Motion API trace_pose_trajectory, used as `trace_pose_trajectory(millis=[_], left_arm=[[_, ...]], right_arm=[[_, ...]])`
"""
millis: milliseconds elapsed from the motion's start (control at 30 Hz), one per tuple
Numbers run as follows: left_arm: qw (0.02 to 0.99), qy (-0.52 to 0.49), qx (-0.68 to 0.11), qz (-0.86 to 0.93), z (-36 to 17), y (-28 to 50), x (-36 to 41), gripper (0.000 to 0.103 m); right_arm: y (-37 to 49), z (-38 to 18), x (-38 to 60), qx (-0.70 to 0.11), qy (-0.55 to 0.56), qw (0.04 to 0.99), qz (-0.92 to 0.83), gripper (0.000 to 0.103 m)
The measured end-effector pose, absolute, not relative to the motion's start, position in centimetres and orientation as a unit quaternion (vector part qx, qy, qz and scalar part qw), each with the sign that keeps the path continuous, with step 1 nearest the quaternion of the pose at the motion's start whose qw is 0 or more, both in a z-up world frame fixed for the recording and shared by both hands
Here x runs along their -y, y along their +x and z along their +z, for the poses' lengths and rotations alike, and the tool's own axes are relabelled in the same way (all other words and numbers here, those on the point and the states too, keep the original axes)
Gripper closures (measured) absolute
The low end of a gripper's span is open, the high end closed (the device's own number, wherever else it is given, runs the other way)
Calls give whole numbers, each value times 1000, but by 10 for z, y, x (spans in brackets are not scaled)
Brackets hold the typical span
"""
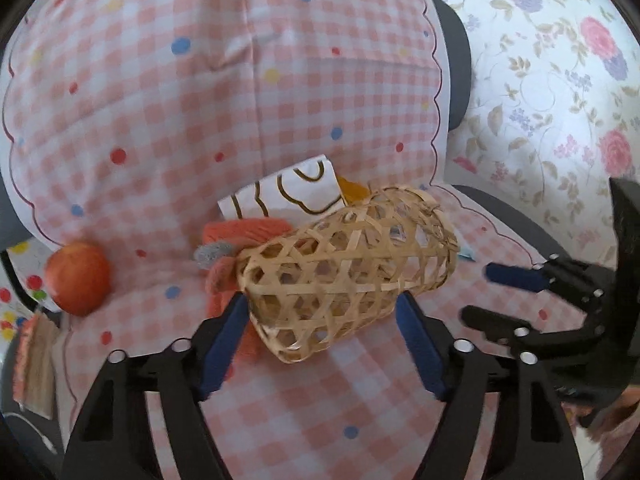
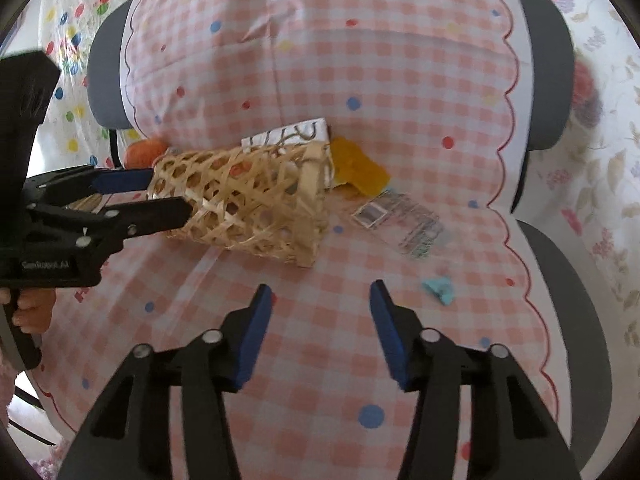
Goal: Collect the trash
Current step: 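Grasp the woven bamboo basket with the left gripper and lift it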
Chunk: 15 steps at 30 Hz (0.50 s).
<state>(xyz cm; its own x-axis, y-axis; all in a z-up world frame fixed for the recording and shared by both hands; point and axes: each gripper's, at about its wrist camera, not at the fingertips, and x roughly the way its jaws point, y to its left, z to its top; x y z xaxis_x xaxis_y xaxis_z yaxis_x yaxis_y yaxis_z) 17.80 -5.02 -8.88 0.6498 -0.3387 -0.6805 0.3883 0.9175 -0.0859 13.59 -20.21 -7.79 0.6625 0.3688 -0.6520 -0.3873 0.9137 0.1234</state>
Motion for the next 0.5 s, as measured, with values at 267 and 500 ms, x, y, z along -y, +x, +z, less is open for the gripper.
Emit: trace_pose_trajectory(millis=[267, 500], left_arm=[[862, 21, -393, -320, -89, 156, 70, 55], [905, 76, -334, -252, -79, 155, 77, 13]], right_arm=[[155, -83, 208, -362, 3, 916, 173, 69], [148, -82, 241, -361, 19, 920, 150, 69]])
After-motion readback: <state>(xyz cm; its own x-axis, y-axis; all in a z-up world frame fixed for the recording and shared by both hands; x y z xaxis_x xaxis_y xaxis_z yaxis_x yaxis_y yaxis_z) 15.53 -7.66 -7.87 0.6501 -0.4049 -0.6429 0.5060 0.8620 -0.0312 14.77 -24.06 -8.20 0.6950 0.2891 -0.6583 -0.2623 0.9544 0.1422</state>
